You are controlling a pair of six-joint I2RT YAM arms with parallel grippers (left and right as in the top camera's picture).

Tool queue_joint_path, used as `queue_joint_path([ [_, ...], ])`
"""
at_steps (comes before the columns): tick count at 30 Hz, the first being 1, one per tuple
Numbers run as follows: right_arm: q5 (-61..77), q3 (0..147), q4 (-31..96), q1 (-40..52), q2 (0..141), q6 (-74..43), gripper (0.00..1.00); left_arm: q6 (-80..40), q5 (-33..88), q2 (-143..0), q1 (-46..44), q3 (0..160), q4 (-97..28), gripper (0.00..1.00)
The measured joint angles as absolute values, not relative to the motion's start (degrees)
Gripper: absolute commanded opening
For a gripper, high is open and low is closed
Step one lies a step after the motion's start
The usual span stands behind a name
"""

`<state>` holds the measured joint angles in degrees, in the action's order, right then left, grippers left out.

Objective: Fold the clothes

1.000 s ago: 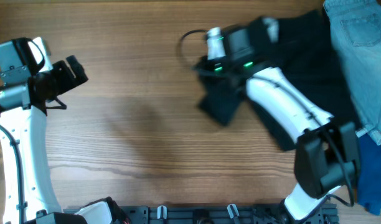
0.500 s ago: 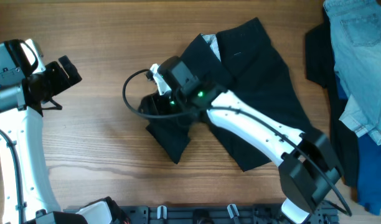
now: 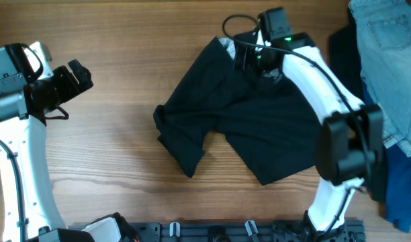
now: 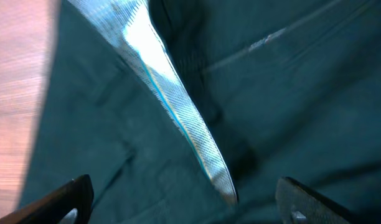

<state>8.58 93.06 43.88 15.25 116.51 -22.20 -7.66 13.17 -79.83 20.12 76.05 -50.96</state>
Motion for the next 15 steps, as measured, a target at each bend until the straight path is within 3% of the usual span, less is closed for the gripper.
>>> queue_joint_path([
  [3,10.3,93.1,43.9,15.4,121.4,-22.5,0.85,-7.7,13.6,-79.8,20.1,76.1,-51.8,1.00],
  [5,10.8,93.1,44.8,15.4,122.9,-23.1,0.73,-7.7,13.6,-79.8,20.1,76.1,-51.9,1.00],
  [6,11.0,93.1,45.1,15.4,123.2,-23.5,0.60,-7.7,13.6,-79.8,20.1,76.1,-52.0,1.00],
  [7,11.2,93.0,45.2,15.4,123.2,-23.5,0.29,-7.7,13.6,-79.8,20.1,76.1,-52.1,1.00],
  [8,11.6,93.1,45.1,15.4,123.2,-23.9,0.04,-7.7,13.7,-79.8,20.1,76.1,-52.1,1.00],
  [15,15.4,93.1,46.6,16.0,123.2,-24.0,0.04,-7.7,13.7,-79.8,20.1,76.1,-52.1,1.00],
])
